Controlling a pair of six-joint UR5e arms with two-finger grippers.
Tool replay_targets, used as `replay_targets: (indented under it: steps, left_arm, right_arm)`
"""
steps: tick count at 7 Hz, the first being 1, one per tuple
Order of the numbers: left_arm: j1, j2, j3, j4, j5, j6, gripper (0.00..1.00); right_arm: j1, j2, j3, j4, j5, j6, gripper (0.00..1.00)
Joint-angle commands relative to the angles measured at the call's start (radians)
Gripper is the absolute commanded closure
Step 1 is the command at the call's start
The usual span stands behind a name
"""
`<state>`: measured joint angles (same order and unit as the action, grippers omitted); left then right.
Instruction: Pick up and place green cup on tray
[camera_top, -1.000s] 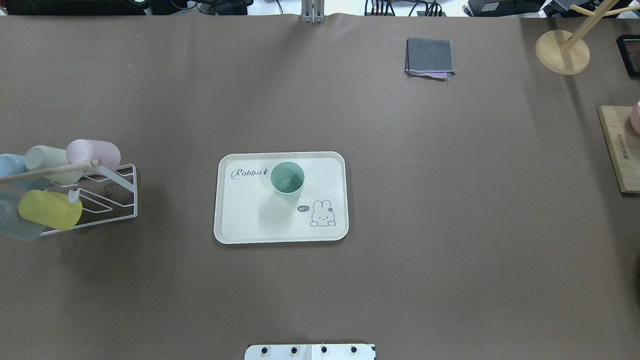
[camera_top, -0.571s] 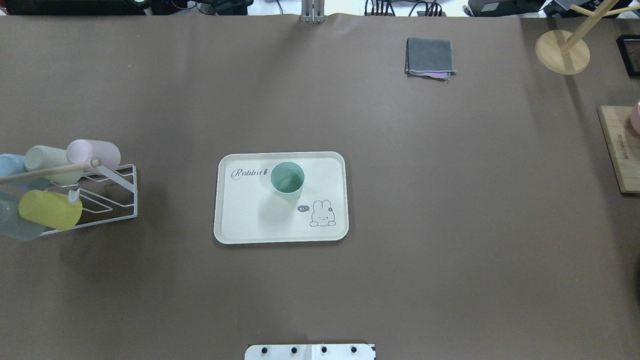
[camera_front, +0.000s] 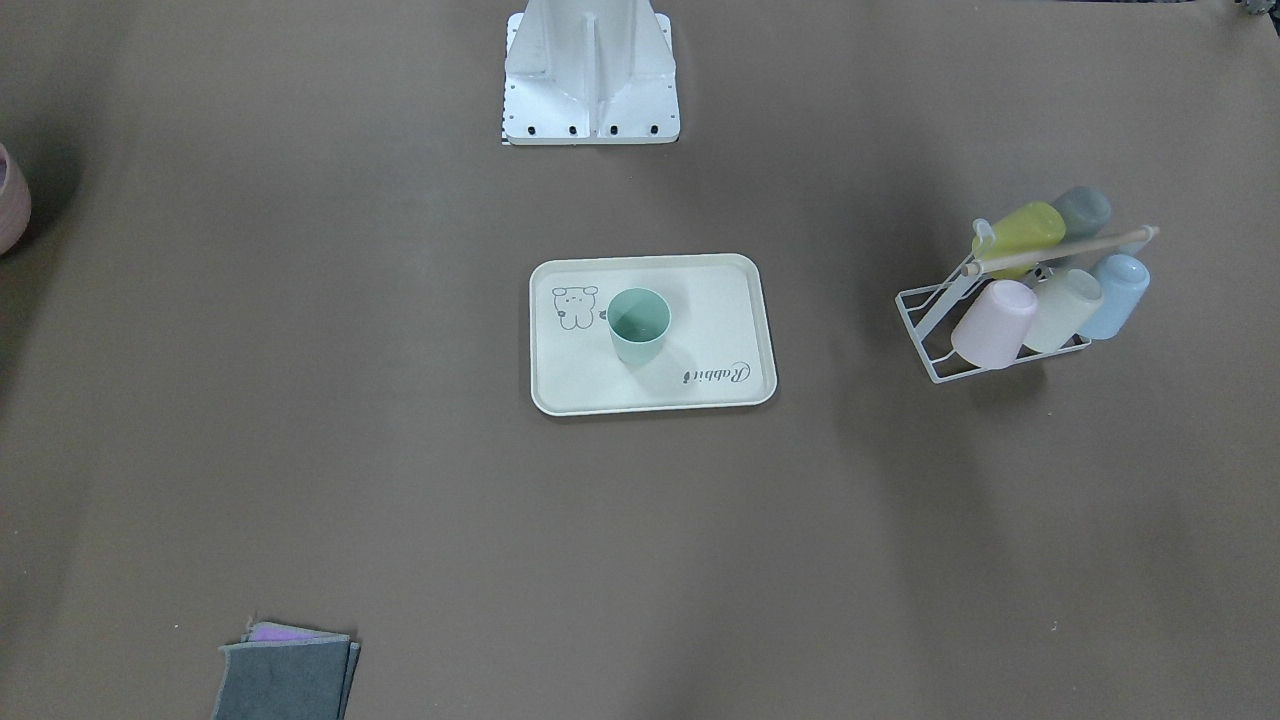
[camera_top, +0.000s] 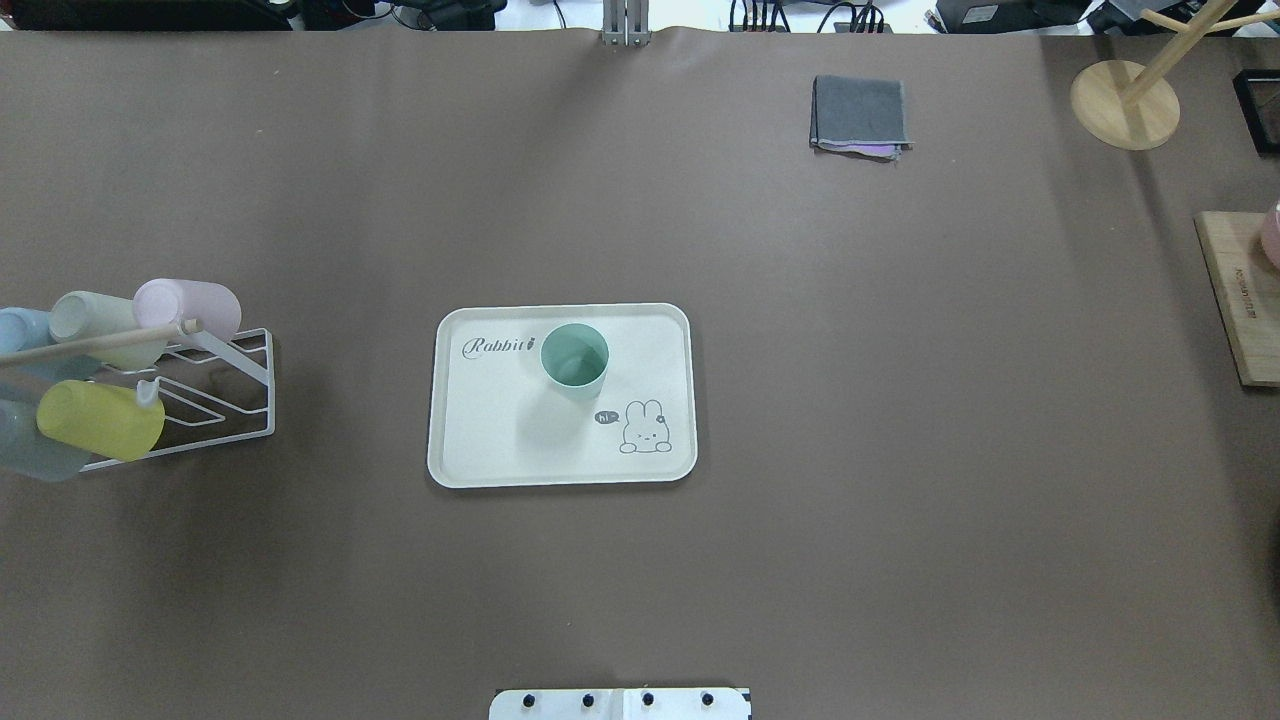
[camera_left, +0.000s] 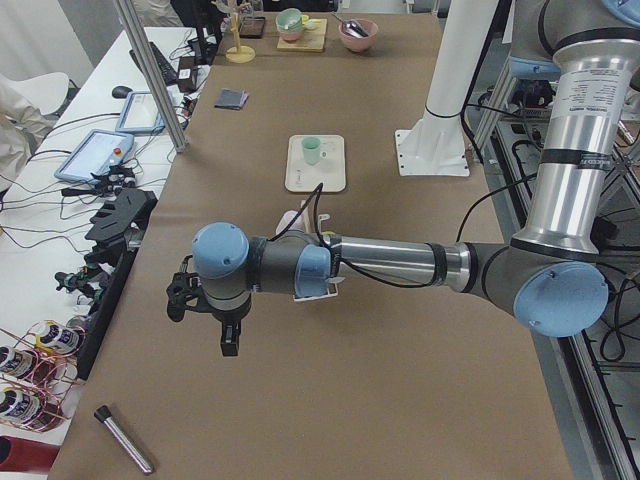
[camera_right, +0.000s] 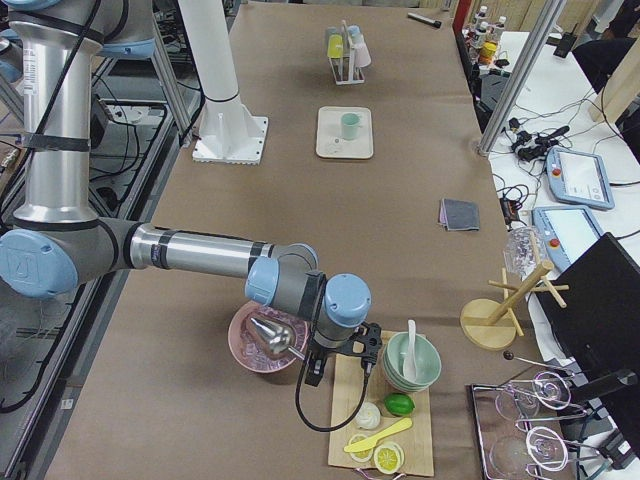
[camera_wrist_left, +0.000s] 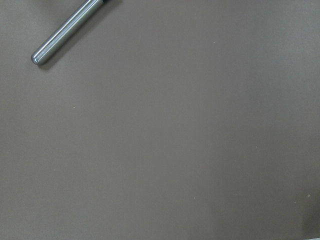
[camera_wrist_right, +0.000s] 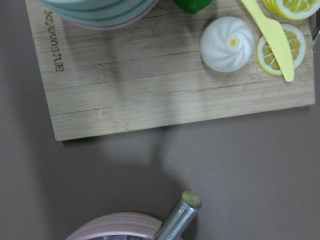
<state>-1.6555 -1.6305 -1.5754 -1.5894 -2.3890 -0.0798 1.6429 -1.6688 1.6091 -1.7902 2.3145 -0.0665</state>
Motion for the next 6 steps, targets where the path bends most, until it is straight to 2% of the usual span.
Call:
replay_targets:
  steps: [1, 6]
  left_arm:
    - [0.022, 0.085, -0.058, -0.007, 0.002, 0.000, 0.02]
    - [0.025, 0.098, -0.068, -0.008, 0.039, 0.015, 0.03]
  right_arm:
    - [0.000, 0.003, 0.000, 0.000, -0.001, 0.001, 0.00]
    - [0.000, 0.003, 0.000, 0.000, -0.001, -0.001, 0.00]
